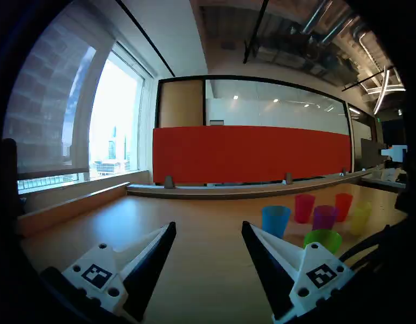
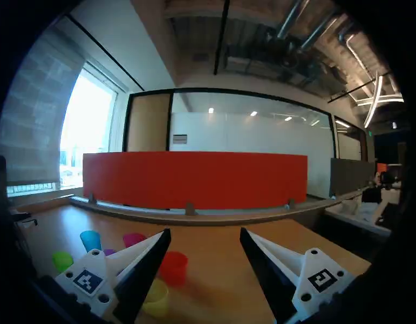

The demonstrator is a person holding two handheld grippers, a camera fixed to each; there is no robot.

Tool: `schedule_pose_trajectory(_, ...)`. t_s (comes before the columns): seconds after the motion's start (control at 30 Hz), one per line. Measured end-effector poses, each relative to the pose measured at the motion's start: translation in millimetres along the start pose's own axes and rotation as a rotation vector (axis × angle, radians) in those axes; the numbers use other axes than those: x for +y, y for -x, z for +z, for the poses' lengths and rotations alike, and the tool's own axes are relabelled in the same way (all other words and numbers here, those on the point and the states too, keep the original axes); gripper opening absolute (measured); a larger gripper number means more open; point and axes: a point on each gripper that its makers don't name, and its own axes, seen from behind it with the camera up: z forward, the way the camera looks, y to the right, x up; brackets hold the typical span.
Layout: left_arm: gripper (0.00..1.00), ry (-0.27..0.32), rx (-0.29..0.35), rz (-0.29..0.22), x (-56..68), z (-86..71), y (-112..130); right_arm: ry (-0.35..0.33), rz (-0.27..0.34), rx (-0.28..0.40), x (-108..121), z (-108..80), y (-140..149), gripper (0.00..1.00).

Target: Pour water

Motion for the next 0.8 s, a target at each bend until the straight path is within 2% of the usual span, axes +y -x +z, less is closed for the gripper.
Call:
schedule_pose_trajectory(0.3, 0.9, 0.0, 0.0, 0.0, 0.7, -0.3, 0, 0.002, 0.006, -0.005, 17, -2.7, 38, 0.99)
schedule_pose_trajectory(0.6, 0.9, 0.0, 0.001, 0.0, 0.4, 0.3, 1, 0.001, 0.026, -0.017, 24, -4.4, 64, 0.99)
schedule_pose_trajectory(0.8, 0.9, 0.0, 0.001, 0.0, -0.1, 0.6, 2, 0.005, 0.018, -0.022, 28, -3.3, 77, 0.99)
